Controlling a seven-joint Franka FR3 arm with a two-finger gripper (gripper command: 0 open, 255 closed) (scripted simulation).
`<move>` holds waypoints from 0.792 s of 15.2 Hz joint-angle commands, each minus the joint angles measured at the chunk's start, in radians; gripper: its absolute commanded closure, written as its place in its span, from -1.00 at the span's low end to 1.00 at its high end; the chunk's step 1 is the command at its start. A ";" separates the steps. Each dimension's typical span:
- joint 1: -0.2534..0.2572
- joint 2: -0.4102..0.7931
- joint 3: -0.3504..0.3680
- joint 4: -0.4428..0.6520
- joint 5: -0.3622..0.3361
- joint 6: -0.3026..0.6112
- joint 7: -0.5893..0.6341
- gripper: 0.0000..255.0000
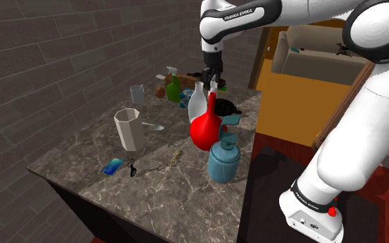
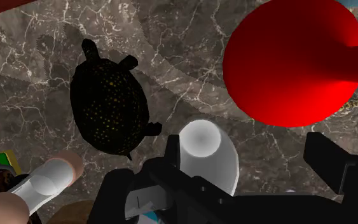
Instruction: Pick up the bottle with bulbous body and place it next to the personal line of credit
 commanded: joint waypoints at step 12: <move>-0.018 0.245 -0.006 0.203 0.035 0.078 -0.037 -1.00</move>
